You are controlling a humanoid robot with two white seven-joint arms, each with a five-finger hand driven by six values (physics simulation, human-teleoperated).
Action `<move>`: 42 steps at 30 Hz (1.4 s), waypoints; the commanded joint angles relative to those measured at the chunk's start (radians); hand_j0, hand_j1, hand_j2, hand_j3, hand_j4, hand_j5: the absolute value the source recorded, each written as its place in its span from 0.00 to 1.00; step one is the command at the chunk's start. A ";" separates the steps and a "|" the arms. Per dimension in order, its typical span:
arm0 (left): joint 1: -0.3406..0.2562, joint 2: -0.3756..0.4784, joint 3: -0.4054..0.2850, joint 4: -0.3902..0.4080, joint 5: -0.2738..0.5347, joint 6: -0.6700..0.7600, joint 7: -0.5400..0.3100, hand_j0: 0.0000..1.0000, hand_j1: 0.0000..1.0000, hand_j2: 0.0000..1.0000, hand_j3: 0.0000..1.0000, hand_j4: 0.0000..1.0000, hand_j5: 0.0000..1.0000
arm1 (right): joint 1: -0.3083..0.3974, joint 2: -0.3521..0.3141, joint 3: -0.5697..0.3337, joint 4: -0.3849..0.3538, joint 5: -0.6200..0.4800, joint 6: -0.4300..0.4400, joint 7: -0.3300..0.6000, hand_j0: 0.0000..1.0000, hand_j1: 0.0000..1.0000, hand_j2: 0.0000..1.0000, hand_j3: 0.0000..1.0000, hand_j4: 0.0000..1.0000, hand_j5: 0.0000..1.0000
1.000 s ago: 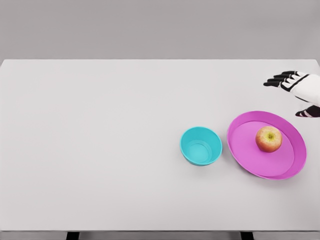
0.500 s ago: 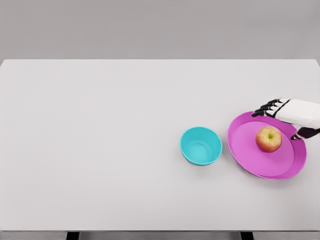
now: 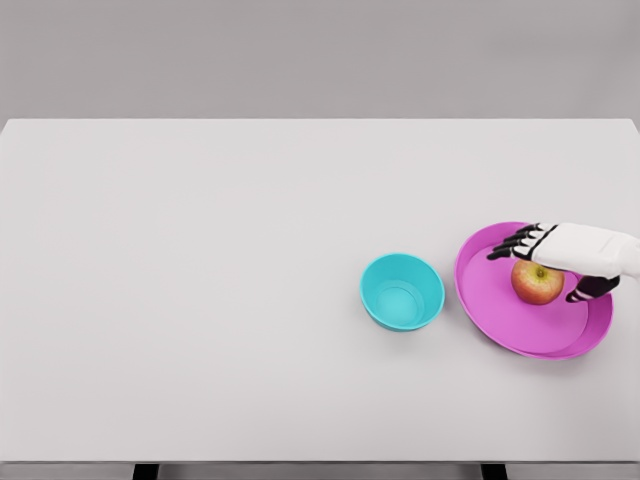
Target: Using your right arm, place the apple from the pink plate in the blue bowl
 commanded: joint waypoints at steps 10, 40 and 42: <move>0.000 0.000 0.000 0.000 0.000 0.000 0.000 1.00 1.00 1.00 1.00 1.00 1.00 | -0.008 0.006 0.018 -0.001 -0.004 0.002 -0.001 1.00 1.00 1.00 1.00 1.00 1.00; 0.000 0.000 0.000 0.000 0.000 0.000 0.000 1.00 1.00 1.00 1.00 1.00 1.00 | -0.021 0.004 0.013 -0.032 -0.011 0.002 -0.001 0.50 0.50 0.50 0.50 0.50 0.50; 0.000 0.000 0.000 0.000 0.000 0.000 0.000 1.00 1.00 1.00 1.00 1.00 1.00 | -0.034 0.003 0.013 -0.035 -0.013 0.002 -0.001 0.50 0.50 0.50 0.50 0.50 0.50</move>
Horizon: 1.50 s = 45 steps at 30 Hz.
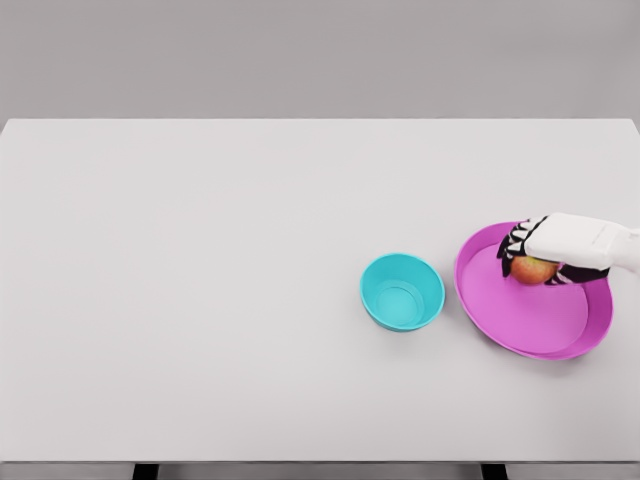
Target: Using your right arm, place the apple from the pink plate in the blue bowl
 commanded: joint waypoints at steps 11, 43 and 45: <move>0.000 0.000 0.000 0.000 0.000 0.000 0.000 1.00 1.00 1.00 1.00 1.00 1.00 | -0.035 0.033 -0.001 -0.117 -0.014 0.003 0.004 0.50 0.50 0.50 0.50 0.50 0.50; 0.000 0.000 0.000 0.000 0.000 0.000 0.000 1.00 1.00 1.00 1.00 1.00 1.00 | -0.035 0.217 0.087 -0.222 -0.007 0.003 0.004 0.51 0.51 0.51 0.51 0.51 0.51; 0.000 0.000 0.000 0.000 0.000 0.000 0.000 1.00 1.00 1.00 1.00 1.00 1.00 | -0.035 0.224 0.087 -0.222 -0.007 0.003 0.004 0.54 0.54 0.54 0.54 0.54 0.54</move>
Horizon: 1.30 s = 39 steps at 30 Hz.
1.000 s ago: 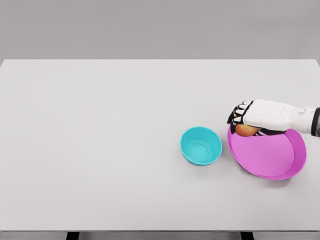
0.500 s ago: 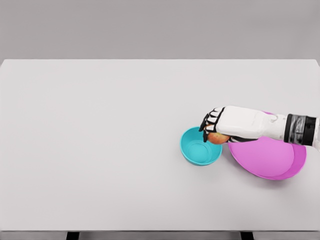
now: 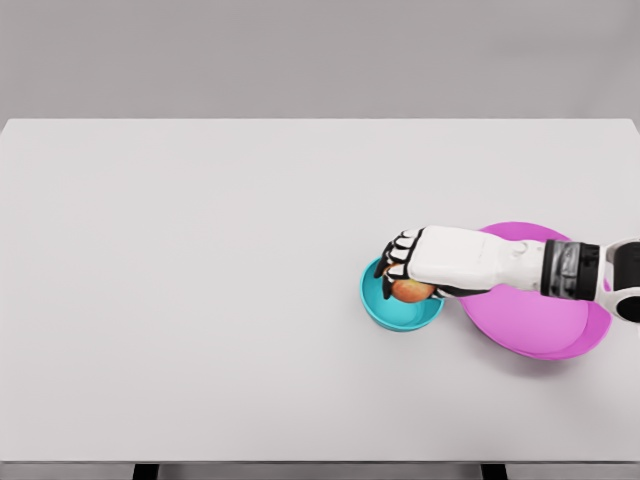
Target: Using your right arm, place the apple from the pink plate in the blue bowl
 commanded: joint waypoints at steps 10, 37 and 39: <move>0.000 0.000 0.000 0.000 0.000 0.000 0.000 1.00 1.00 1.00 1.00 1.00 1.00 | -0.023 -0.005 -0.009 -0.002 -0.007 0.004 0.000 1.00 1.00 1.00 1.00 1.00 1.00; 0.000 0.000 0.000 0.000 0.000 0.000 0.000 1.00 1.00 1.00 1.00 1.00 1.00 | 0.052 0.200 -0.526 0.196 -0.004 0.004 0.009 1.00 1.00 1.00 1.00 1.00 1.00; -0.002 0.000 0.002 0.000 0.001 -0.002 0.000 1.00 1.00 1.00 1.00 1.00 1.00 | 0.052 0.199 -0.526 0.218 -0.003 0.004 0.009 1.00 1.00 1.00 1.00 1.00 1.00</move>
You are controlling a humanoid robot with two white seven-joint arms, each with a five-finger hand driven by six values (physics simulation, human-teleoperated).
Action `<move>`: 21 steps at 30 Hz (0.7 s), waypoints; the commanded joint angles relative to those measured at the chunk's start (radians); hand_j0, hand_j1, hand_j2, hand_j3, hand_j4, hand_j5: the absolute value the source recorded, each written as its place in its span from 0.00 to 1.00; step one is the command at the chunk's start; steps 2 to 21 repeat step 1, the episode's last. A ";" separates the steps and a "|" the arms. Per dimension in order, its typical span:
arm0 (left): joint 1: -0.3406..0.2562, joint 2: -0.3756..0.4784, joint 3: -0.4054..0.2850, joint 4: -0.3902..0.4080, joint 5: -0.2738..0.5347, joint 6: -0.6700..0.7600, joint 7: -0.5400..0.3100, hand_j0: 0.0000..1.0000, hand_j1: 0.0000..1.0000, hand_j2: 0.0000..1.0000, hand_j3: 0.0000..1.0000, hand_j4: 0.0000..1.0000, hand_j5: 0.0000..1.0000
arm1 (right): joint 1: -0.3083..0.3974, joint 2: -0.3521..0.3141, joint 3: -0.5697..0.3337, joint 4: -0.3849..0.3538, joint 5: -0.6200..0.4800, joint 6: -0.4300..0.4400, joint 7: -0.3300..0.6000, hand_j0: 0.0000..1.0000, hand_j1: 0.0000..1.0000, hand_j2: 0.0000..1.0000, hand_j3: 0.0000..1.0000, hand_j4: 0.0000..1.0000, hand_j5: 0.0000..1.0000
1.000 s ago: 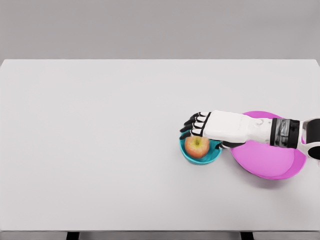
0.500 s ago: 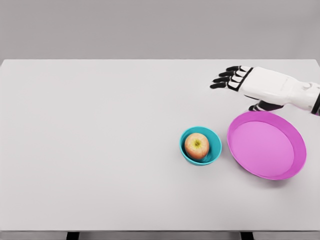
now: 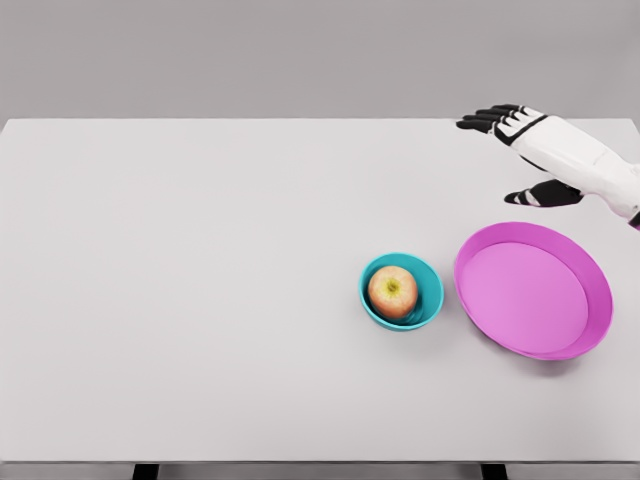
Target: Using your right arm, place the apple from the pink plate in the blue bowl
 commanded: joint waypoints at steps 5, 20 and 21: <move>0.002 0.000 -0.002 0.000 0.001 -0.001 0.000 1.00 1.00 1.00 1.00 1.00 1.00 | 0.000 0.001 -0.003 0.019 -0.004 0.003 -0.001 1.00 1.00 1.00 1.00 1.00 1.00; 0.002 0.000 -0.002 0.000 0.001 -0.001 0.000 1.00 1.00 1.00 1.00 1.00 1.00 | 0.000 0.001 -0.003 0.019 -0.004 0.003 -0.001 1.00 1.00 1.00 1.00 1.00 1.00; 0.002 0.000 -0.002 0.000 0.001 -0.001 0.000 1.00 1.00 1.00 1.00 1.00 1.00 | 0.000 0.001 -0.003 0.019 -0.004 0.003 -0.001 1.00 1.00 1.00 1.00 1.00 1.00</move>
